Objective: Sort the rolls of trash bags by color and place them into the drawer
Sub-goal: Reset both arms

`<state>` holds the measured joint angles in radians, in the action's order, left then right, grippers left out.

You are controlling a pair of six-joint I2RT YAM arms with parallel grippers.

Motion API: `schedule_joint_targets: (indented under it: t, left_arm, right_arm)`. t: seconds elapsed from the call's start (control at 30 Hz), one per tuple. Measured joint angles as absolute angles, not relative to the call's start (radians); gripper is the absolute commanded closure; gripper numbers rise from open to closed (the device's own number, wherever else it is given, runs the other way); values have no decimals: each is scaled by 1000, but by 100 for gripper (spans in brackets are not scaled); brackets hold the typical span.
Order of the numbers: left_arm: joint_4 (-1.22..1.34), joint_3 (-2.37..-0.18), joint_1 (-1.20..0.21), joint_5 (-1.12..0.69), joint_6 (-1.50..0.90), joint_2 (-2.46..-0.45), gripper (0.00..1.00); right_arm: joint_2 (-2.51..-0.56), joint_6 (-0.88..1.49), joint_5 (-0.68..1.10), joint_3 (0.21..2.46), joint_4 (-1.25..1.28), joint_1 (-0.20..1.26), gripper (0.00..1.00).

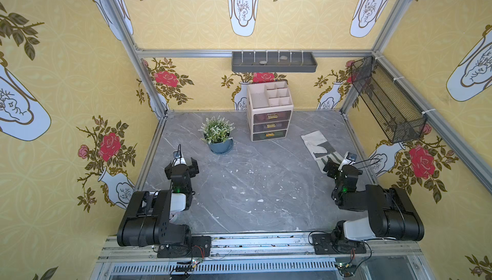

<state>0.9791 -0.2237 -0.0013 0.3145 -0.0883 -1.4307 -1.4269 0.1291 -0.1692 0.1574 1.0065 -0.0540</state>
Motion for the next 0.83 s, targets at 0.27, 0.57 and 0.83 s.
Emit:
schedule_joint_targets:
  t: [0.27, 0.57, 0.83]
  left_arm:
    - [924, -279, 26, 280, -99, -1433, 1]
    - [902, -279, 26, 265, -99, -1432, 1]
    - [897, -279, 26, 265, -105, -1432, 1]
  right_arm:
    - [-1430, 127, -166, 156, 1023, -54, 3]
    - [-1430, 126, -164, 156, 1023, -54, 3]
    - [-1430, 126, -164, 156, 1023, -54, 3]
